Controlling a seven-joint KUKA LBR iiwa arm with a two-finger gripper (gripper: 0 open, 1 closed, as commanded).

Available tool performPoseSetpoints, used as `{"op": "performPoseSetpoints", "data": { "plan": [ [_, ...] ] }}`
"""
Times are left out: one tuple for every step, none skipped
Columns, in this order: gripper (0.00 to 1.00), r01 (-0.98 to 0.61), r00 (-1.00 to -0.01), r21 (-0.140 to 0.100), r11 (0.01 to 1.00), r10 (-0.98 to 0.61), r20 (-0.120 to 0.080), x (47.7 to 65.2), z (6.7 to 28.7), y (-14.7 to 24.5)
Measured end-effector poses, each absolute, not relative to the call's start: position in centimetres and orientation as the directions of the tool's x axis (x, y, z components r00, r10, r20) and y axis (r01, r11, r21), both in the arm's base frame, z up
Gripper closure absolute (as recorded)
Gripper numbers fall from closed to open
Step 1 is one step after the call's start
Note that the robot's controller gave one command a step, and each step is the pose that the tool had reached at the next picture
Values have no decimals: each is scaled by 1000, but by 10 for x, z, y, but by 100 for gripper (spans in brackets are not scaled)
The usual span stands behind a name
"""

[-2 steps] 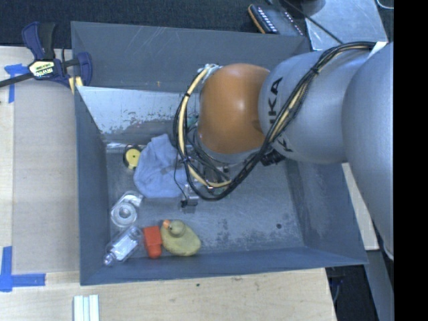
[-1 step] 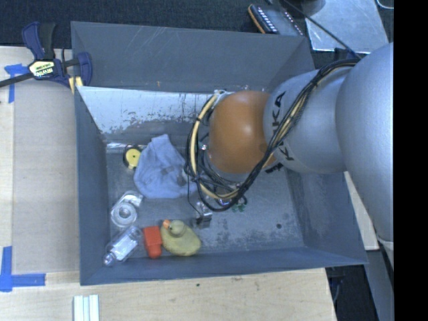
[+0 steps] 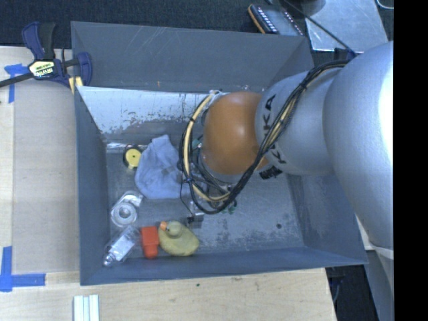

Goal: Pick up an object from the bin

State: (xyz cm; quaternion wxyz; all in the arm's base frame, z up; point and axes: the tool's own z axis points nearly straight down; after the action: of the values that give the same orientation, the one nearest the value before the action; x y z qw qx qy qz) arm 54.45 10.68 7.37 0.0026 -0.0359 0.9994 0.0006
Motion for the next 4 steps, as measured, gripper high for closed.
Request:
{"op": "performPoseSetpoints", "data": {
  "plan": [
    [0,-63,-998,2,998,-63,-2,545,77,108],
    [0,-151,-988,0,988,-151,-8,563,74,108],
    [0,-130,-991,3,991,-130,-7,568,71,95],
    [0,-122,-992,0,993,-122,-10,556,91,81]
  ]
}}
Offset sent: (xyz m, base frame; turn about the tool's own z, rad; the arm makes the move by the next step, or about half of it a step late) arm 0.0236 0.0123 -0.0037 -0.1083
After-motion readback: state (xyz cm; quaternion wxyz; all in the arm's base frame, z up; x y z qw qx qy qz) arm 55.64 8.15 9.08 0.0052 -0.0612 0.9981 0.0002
